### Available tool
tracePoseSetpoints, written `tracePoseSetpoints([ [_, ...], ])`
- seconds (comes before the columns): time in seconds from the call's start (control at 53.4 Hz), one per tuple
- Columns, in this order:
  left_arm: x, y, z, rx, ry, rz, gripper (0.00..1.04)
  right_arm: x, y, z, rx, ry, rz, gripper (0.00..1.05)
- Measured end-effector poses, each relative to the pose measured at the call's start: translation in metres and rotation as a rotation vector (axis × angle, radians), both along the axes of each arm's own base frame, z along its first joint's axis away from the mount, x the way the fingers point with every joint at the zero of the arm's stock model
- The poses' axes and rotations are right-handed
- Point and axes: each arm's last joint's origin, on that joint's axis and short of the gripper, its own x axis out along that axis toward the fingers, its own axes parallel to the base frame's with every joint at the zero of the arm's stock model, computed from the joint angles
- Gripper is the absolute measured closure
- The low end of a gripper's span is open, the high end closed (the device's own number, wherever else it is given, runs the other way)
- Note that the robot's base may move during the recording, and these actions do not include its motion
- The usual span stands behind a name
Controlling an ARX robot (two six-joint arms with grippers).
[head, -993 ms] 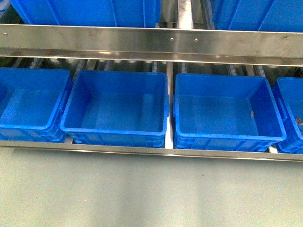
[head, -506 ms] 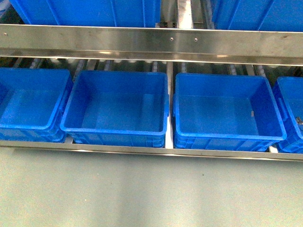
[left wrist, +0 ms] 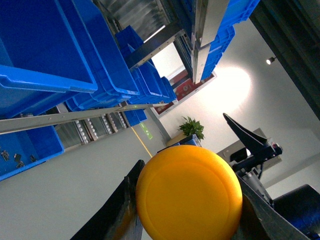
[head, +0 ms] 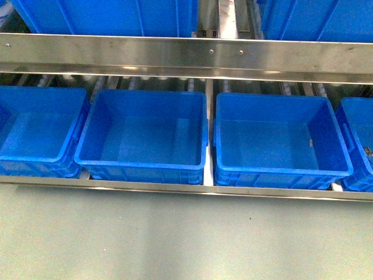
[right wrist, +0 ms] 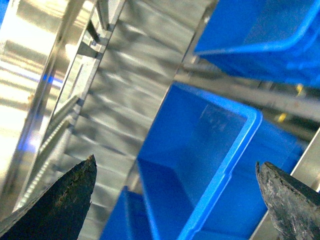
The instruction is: Pick red and yellow buttons and place in box
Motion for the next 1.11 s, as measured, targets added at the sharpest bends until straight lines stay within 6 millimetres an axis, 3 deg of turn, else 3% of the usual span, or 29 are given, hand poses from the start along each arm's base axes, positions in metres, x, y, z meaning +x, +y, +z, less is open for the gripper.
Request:
tracePoseSetpoints([
  [0.187,0.0,0.001,0.0,0.0,-0.009,0.005,0.72,0.019,0.026,-0.026,0.261,-0.042,0.124,0.07],
  [0.562,0.005,-0.007,-0.016,0.016,0.019,0.002,0.72,0.044,0.099,-0.034,0.349,-0.048,0.42,0.07],
  [0.731,0.005,-0.011,-0.018,0.012,0.016,-0.005,0.72,0.053,0.11,-0.031,0.354,-0.068,0.468,0.07],
  [1.105,0.01,-0.026,-0.012,0.002,0.003,-0.019,0.72,0.063,0.112,-0.026,0.353,-0.075,0.479,0.07],
])
